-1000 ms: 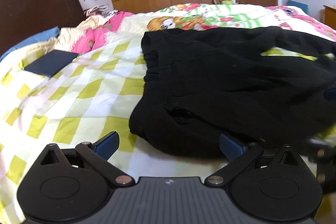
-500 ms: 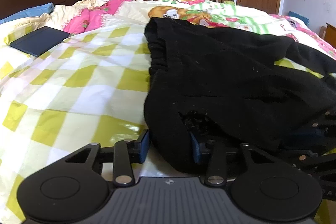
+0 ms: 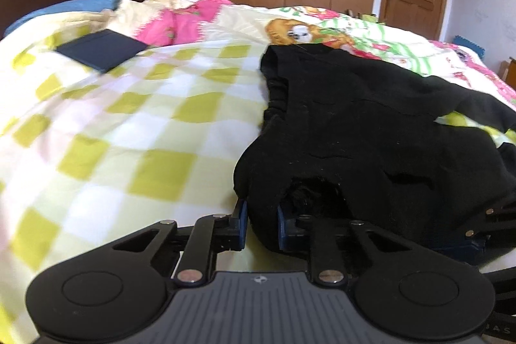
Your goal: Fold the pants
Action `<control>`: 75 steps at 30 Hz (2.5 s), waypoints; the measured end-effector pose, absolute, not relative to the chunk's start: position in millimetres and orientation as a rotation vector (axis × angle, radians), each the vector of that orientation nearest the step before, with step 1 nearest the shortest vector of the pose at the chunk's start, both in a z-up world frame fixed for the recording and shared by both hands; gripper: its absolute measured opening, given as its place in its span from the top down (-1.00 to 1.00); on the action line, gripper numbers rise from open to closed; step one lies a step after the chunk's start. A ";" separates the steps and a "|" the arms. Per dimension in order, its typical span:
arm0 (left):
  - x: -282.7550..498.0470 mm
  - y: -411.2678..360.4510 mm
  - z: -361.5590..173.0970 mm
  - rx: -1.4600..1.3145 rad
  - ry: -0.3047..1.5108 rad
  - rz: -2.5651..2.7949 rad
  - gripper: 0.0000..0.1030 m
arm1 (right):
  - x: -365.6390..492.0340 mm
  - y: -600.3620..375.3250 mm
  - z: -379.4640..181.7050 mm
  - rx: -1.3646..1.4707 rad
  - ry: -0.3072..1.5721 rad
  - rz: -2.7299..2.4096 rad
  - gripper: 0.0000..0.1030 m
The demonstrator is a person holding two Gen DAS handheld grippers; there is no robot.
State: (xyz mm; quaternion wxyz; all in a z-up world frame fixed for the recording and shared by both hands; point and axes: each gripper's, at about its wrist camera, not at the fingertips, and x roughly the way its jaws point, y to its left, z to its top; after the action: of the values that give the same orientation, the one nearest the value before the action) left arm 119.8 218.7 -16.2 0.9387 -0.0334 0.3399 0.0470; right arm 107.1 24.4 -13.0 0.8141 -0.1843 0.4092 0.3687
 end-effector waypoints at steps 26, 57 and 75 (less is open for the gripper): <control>54.9 95.7 26.3 0.160 0.626 0.017 0.29 | 63.1 -329.9 1.9 0.283 0.871 -0.005 0.13; 119.5 -76.6 8.6 0.272 0.664 -0.381 0.21 | 39.1 -490.1 28.3 0.428 0.662 -0.340 0.72; 306.2 159.6 37.1 0.469 0.630 -0.056 -0.36 | 384.8 -149.2 15.8 -0.310 0.871 0.549 -0.05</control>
State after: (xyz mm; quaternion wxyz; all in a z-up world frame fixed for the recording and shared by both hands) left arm 306.2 159.6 37.1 0.9235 0.2284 0.3070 -0.0273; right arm 384.8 -149.2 15.8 0.8590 -0.1474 0.4147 0.2617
